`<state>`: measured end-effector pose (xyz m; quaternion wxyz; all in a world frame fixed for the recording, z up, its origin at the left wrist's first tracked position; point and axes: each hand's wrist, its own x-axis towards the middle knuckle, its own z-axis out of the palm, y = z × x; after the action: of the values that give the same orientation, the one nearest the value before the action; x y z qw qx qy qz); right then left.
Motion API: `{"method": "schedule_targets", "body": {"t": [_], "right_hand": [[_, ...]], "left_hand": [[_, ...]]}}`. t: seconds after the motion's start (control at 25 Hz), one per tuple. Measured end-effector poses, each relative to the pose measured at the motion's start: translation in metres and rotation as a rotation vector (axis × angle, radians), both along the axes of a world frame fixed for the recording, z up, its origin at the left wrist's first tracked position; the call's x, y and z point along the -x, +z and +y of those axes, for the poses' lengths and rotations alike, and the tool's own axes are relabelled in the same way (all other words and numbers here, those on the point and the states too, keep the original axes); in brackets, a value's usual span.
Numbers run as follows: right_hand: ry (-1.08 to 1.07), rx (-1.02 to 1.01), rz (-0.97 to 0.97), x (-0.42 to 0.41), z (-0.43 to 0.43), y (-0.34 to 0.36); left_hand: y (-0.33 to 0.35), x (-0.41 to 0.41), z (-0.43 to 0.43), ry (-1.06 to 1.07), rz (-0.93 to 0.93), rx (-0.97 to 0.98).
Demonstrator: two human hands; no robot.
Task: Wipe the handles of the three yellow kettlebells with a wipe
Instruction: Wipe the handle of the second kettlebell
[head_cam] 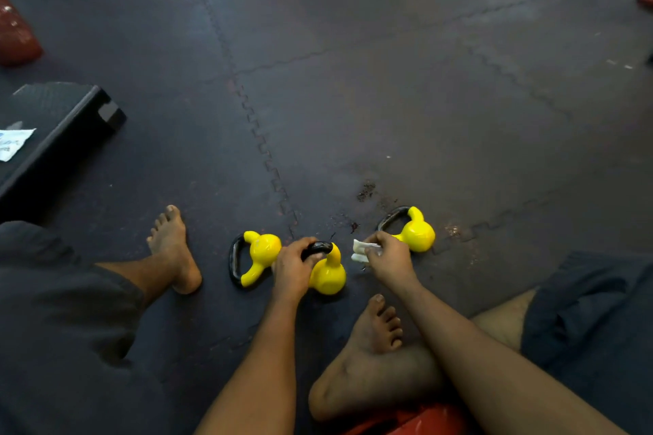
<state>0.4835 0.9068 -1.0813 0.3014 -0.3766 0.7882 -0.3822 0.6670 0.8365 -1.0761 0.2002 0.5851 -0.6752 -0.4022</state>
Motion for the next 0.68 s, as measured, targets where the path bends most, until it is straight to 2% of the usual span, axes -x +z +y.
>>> {"method": "schedule_targets", "body": {"t": [0.16,0.4,0.48,0.56,0.68], "right_hand": [[-0.09,0.026,-0.109,0.003,0.0,0.009],[-0.1,0.028,-0.035,0.008,0.002,0.006],[-0.097,0.01,-0.032,0.012,0.001,0.0],[-0.008,-0.019,0.005,0.013,-0.001,-0.005],[0.098,-0.074,-0.046,0.007,-0.007,-0.006]], "left_hand": [[0.006,0.016,-0.003,-0.127,-0.04,-0.016],[0.016,0.048,0.013,-0.283,-0.222,0.106],[0.015,0.051,0.012,-0.312,-0.211,0.12],[0.012,0.05,0.008,-0.312,-0.163,0.126],[0.01,0.048,0.003,-0.297,-0.097,0.146]]}}
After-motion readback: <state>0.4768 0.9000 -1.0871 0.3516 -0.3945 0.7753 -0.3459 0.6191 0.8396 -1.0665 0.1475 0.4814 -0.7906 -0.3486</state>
